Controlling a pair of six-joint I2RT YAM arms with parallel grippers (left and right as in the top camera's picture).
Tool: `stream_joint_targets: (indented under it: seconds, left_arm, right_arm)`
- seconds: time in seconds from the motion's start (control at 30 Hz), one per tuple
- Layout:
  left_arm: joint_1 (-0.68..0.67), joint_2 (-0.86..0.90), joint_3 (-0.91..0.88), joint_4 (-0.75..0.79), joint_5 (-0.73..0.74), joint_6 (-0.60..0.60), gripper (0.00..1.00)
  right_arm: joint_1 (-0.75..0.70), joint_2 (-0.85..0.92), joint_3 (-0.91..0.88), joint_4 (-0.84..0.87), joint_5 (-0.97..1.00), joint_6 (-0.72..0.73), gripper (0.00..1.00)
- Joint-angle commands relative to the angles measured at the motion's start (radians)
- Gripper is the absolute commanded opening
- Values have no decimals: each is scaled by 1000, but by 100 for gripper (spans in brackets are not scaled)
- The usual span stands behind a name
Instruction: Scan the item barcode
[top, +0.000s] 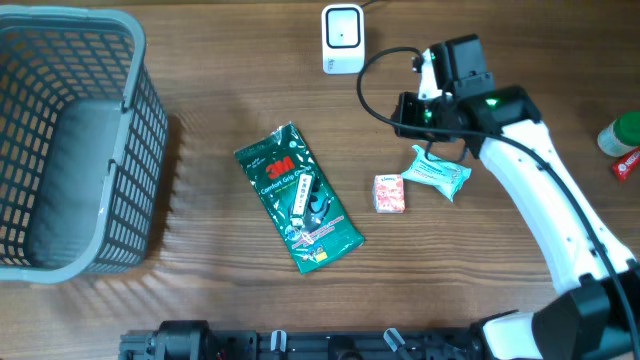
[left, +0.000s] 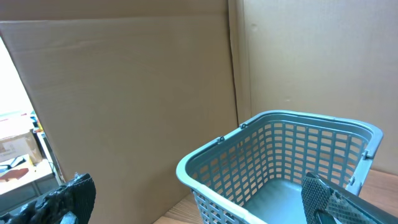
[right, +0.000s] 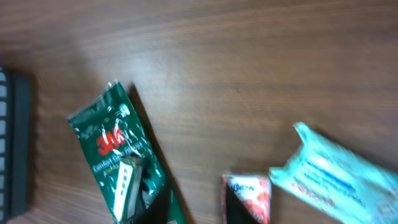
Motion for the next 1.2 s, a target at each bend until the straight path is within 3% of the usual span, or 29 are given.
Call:
stream_joint_targets:
  seconds: [0.0,0.07,0.2,0.37,0.43,0.47,0.77,0.87,1.0,1.17]
  left_arm:
    - [5,-5,-1,2,-3,8,100]
    - [5,-5,-1,2,-3,8,100]
    - [5,-5,-1,2,-3,8,100]
    - [5,-5,-1,2,-3,8,100]
    - [5,-5,-1,2,-3,8,100]
    - [5,-5,-1,2,-3,8,100]
    - [5,-5,-1,2,-3,8,100]
    - [5,-5,-1,2,-3,8,100]
    - [5,-5,-1,2,-3,8,100]
    - [5,-5,-1,2,-3,8,100]
  right_arm:
    - [10,35,-51,-27,240,87,100]
    - [11,84,-106,17,367,174,100]
    - [11,175,-126,116,319,224,100]
    - [11,200,-126,97,299,204,96]
    - [12,204,-127,40,386,322,70]
    - [11,212,-127,24,422,346,63]
    - [21,356,-127,14,413,349,61]
    - [31,359,-127,19,418,351,45]
    - [31,359,-127,53,407,359,5]
    - [30,356,-119,96,318,340,4]
